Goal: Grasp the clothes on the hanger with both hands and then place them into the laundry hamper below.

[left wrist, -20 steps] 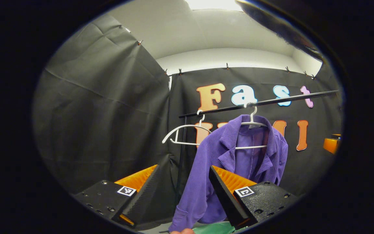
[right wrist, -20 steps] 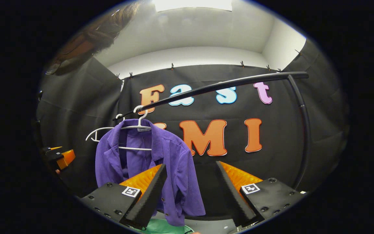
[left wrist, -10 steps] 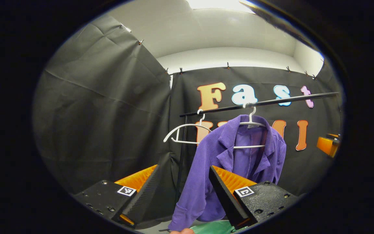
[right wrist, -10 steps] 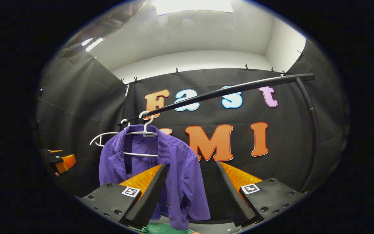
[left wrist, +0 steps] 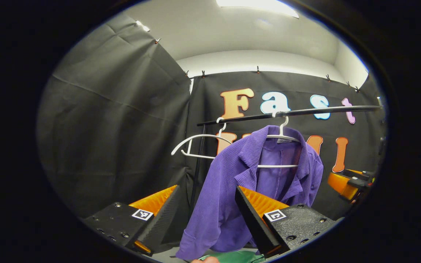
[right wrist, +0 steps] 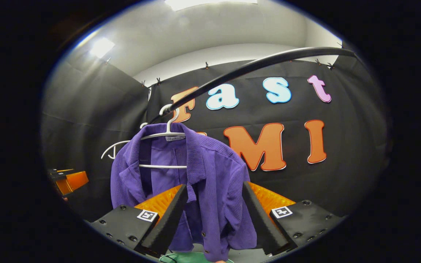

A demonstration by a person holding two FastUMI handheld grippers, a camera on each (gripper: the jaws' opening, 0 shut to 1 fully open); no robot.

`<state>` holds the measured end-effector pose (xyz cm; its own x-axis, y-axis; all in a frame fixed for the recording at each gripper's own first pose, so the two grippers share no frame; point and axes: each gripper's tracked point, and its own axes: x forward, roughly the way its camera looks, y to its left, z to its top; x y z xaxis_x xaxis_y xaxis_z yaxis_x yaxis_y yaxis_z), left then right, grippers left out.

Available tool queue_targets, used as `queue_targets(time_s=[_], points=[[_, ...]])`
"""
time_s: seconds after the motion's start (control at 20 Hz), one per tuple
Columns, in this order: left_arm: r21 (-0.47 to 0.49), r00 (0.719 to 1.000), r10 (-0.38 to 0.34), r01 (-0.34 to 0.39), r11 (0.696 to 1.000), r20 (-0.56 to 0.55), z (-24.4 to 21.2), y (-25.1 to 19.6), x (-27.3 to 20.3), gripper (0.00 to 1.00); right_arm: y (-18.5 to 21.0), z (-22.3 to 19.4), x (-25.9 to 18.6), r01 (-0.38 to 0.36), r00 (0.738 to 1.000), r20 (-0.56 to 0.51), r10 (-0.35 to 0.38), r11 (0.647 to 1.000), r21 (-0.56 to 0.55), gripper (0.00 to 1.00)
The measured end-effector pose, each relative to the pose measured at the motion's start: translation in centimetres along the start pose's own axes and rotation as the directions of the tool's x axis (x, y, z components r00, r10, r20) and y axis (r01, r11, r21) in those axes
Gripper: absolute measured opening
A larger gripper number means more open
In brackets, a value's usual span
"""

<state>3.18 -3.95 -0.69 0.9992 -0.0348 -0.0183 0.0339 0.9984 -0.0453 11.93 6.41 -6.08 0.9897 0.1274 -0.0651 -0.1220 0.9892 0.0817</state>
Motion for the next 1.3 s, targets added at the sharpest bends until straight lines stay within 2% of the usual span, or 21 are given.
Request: queue_targets(time_s=[0.05, 0.3, 0.35, 0.4, 0.45, 0.5, 0.7, 0.75, 0.95, 1.0, 1.05, 1.2, 1.3], points=[[0.005, 1.0, 0.003, -0.003, 1.0, 0.002, 0.0, -0.1, 0.0, 0.96, 0.5, -0.6, 1.3, -0.011, 1.0, -0.003, 0.011, 1.0, -0.001, 0.97], [0.002, 1.0, 0.012, -0.012, 1.0, -0.015, -0.8, 0.2, 0.2, 0.95, 1.9, -5.2, 7.6, -0.001, 0.998, -0.058, 0.0, 1.0, -0.01, 0.97], [0.001, 1.0, 0.015, -0.015, 1.0, -0.019, -0.9, 0.3, 0.2, 0.92, 2.3, -6.4, 8.6, -0.008, 0.997, -0.078, 0.007, 1.0, -0.01, 0.97], [-0.001, 1.0, 0.017, -0.017, 1.0, -0.023, -1.1, 0.3, 0.1, 0.92, 2.7, -7.8, 9.4, -0.012, 0.996, -0.091, 0.011, 1.0, -0.009, 0.89], [-0.005, 0.999, 0.02, -0.02, 1.0, -0.028, -1.4, 0.4, 0.0, 0.95, 2.5, -9.2, 10.2, -0.008, 0.995, -0.102, 0.007, 1.0, -0.009, 0.89], [-0.01, 0.999, 0.023, -0.023, 1.0, -0.032, -1.5, 0.5, 0.1, 0.92, 2.2, -10.8, 10.9, 0.003, 0.992, -0.123, -0.003, 1.0, -0.001, 0.9], [-0.013, 0.998, 0.03, -0.03, 0.999, -0.05, -2.5, 0.9, -0.3, 0.92, -1.6, -14.5, 12.8, 0.104, 0.976, -0.197, -0.09, 0.993, 0.058, 0.92], [-0.007, 0.998, 0.027, -0.027, 1.0, -0.053, -2.6, 1.0, -0.3, 0.92, -2.2, -14.1, 12.5, 0.112, 0.977, -0.193, -0.093, 0.99, 0.086, 1.0], [-0.024, 0.998, -0.022, 0.021, 1.0, -0.063, -3.3, -0.5, 0.6, 0.92, -4.8, -11.5, 10.3, 0.115, 0.984, -0.15, -0.095, 0.985, 0.132, 0.16], [-0.04, 0.996, -0.045, 0.043, 0.998, -0.071, -3.6, -1.4, 1.0, 0.95, -4.7, -10.5, 9.6, 0.084, 0.989, -0.129, -0.067, 0.987, 0.135, 0.1], [-0.058, 0.994, -0.073, 0.069, 0.996, -0.079, -4.1, -2.5, 1.5, 0.95, -4.4, -8.9, 8.4, 0.049, 0.994, -0.107, -0.035, 0.99, 0.134, 0.17], [-0.113, 0.979, -0.17, 0.157, 0.981, -0.111, -6.2, -6.6, 3.3, 0.96, -2.6, -5.0, 5.1, -0.087, 0.995, -0.038, 0.091, 0.991, 0.097, 0.17], [-0.108, 0.976, -0.191, 0.18, 0.978, -0.103, -6.8, -8.4, 5.1, 0.99, -3.4, -2.6, 2.8, -0.097, 0.995, -0.002, 0.097, 0.995, 0.021, 0.17]])
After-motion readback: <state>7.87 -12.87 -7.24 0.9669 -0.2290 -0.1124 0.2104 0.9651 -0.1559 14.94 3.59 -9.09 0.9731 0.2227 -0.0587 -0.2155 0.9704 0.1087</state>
